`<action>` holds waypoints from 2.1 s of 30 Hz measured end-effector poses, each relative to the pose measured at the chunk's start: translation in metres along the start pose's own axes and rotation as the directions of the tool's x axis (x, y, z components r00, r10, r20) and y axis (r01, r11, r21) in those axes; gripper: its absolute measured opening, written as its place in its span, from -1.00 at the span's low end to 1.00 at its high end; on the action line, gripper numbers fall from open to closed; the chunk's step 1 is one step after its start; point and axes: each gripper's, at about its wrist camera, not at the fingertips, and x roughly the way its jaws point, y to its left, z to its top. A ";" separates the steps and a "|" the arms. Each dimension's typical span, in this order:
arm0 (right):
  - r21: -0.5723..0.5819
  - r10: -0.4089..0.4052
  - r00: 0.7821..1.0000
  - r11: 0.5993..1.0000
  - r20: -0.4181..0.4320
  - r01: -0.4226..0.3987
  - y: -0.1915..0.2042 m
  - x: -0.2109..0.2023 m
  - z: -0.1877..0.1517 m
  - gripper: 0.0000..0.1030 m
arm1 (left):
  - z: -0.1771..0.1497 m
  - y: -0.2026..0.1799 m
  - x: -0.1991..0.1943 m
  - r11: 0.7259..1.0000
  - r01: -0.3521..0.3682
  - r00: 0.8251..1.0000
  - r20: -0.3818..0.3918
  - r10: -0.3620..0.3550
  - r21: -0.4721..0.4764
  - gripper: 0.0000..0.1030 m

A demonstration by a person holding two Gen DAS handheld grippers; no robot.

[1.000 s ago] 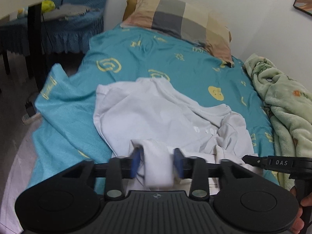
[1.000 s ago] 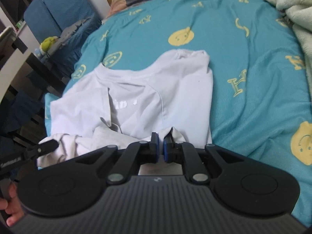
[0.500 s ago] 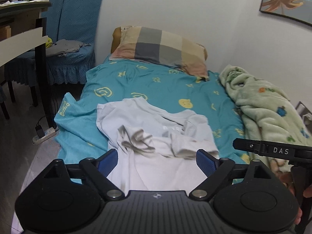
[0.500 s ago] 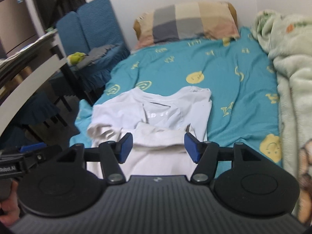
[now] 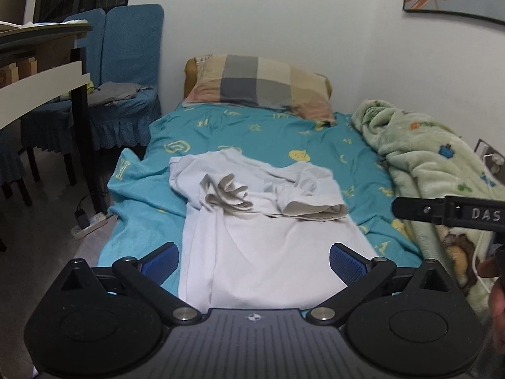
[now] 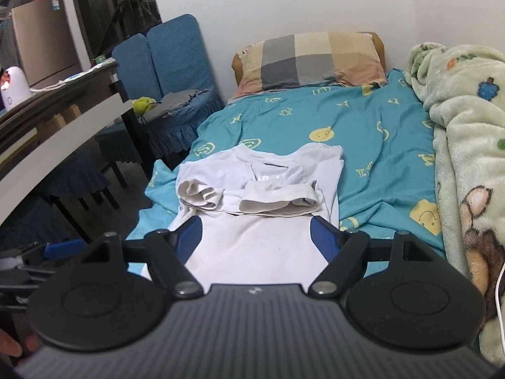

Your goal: Fold clothes

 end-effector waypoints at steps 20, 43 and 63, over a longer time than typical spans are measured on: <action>0.079 0.006 0.997 0.997 -0.079 0.000 -0.010 0.009 -0.010 0.50 | -0.011 0.028 0.045 0.981 -0.031 0.986 -0.165 -0.001 -0.191 0.99; 0.709 0.254 0.946 0.704 -0.199 -0.040 -0.092 0.040 -0.044 0.54 | -0.064 0.097 0.112 0.642 -0.007 0.906 -0.277 -0.320 -0.767 0.77; 0.872 0.243 0.932 0.472 -0.268 0.128 -0.103 0.110 -0.082 0.33 | -0.062 0.098 0.141 0.527 0.044 0.929 -0.159 -0.333 -0.849 0.24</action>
